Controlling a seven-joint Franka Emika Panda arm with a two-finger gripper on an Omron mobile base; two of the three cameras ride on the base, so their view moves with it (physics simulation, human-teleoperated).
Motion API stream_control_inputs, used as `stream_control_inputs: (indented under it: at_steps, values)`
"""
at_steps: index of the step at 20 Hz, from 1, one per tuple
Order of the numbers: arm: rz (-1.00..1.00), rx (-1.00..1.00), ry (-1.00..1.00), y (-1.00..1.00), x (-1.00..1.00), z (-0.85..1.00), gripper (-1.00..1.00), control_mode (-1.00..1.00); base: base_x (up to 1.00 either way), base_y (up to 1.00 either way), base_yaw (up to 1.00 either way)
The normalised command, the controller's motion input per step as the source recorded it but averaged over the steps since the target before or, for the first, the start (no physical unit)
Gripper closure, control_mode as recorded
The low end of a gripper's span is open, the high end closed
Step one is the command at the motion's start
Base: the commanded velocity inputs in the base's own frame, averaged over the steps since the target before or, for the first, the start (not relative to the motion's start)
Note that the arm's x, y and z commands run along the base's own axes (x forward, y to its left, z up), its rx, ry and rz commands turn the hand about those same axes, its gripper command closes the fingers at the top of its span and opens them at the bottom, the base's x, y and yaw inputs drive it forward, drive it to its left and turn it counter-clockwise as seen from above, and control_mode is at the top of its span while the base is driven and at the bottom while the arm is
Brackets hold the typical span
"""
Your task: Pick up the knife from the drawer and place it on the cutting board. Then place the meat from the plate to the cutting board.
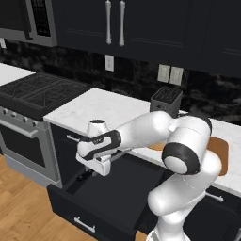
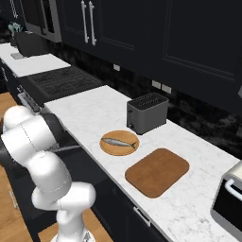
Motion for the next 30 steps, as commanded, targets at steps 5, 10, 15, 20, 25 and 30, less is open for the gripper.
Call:
stream_control_inputs:
  at_steps: [5,10,15,20,25,30]
  values:
    - [0.16,-0.01,0.0,-0.34,-0.06,0.98,1.0,-1.0,0.0,0.0,0.0]
    - [0.16,-0.01,0.0,-1.0,-0.21,0.28,1.0,-1.0,0.0,0.0,0.0]
    - [0.22,0.0,0.0,-1.0,0.03,0.11,1.0,-1.0,0.0,0.0,0.0]
    - [0.15,0.0,0.01,-1.0,0.5,0.25,1.0,-1.0,0.0,0.0,0.0]
    - [0.11,0.0,0.0,-1.0,0.11,0.11,1.0,-1.0,0.0,0.0,0.0]
    - [0.03,0.01,0.0,-1.0,-0.03,0.0,1.0,-1.0,0.0,0.0,0.0]
